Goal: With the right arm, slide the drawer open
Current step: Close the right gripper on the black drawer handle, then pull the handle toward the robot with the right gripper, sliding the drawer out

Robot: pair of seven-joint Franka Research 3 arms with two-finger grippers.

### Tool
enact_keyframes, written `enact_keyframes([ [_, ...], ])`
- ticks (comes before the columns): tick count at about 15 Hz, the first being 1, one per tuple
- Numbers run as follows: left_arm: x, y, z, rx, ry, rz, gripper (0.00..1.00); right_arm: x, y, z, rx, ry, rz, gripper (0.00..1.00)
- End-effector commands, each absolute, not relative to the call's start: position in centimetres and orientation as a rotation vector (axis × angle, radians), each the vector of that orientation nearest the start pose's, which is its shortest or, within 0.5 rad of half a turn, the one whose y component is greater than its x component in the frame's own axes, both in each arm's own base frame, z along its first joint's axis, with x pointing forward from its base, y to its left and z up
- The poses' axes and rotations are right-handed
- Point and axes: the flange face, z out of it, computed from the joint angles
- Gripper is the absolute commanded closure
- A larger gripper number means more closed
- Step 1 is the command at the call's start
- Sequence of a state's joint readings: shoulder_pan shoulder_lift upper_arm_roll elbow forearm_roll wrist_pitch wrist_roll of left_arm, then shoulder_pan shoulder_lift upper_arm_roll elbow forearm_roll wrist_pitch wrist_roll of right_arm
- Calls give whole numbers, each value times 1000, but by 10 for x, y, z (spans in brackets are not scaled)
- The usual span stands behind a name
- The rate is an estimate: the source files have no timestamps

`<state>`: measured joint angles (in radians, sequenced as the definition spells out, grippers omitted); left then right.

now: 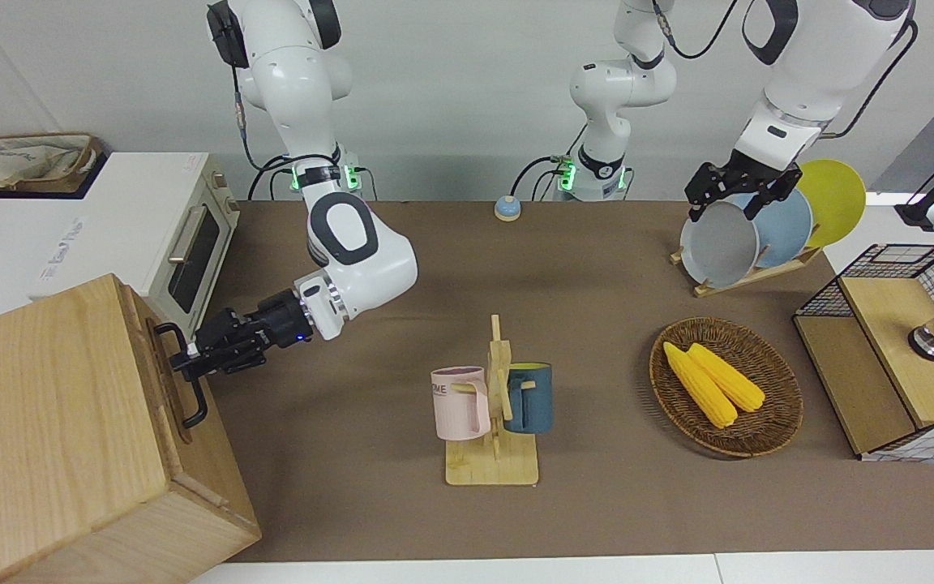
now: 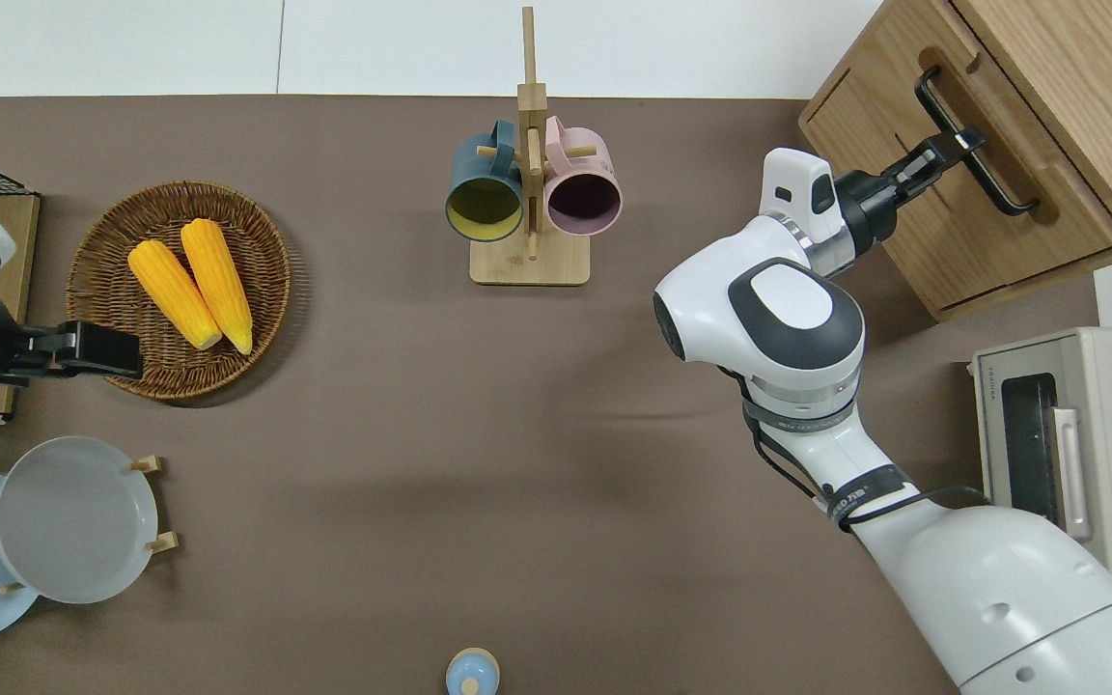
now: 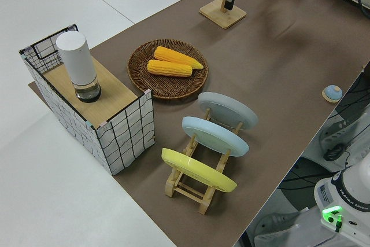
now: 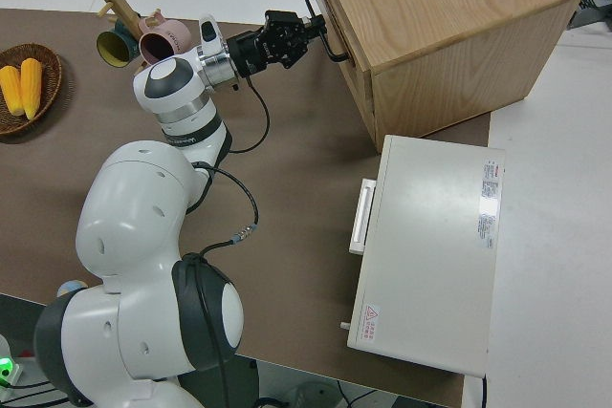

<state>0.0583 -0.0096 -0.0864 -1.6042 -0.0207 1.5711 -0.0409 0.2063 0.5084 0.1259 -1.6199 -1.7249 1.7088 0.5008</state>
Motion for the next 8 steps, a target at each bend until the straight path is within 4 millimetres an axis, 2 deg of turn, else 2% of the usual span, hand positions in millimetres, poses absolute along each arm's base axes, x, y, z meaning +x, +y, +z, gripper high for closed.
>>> enact_keyframes([
  [1, 546, -17, 616, -3148, -7, 49, 5, 678, 135, 402, 1489, 423, 328, 1000],
  [8, 546, -17, 616, -3148, -5, 49, 5, 658, 173, 404, 1500, 385, 296, 1000],
])
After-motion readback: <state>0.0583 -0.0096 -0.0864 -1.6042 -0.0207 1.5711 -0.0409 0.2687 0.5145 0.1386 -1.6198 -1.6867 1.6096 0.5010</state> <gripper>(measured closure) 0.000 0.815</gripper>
